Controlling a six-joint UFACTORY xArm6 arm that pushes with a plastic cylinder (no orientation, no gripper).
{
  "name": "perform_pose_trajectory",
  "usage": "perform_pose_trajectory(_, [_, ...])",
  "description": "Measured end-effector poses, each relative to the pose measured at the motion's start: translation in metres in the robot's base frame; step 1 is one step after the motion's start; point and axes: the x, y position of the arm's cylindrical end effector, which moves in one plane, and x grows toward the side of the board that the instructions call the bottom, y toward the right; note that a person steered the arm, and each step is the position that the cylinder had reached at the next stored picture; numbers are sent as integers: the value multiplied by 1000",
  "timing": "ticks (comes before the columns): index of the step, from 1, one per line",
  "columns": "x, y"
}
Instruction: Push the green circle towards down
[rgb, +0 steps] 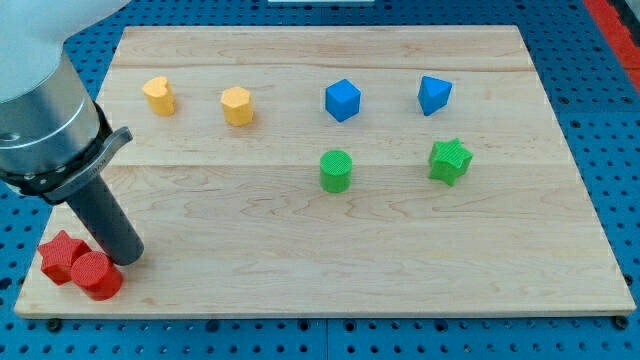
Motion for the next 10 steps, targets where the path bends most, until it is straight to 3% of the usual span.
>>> perform_pose_trajectory(1, [-13, 29])
perform_pose_trajectory(3, [-100, 37])
perform_pose_trajectory(5, [-171, 122])
perform_pose_trajectory(7, [-154, 223])
perform_pose_trajectory(9, [-127, 208])
perform_pose_trajectory(10, [-127, 158])
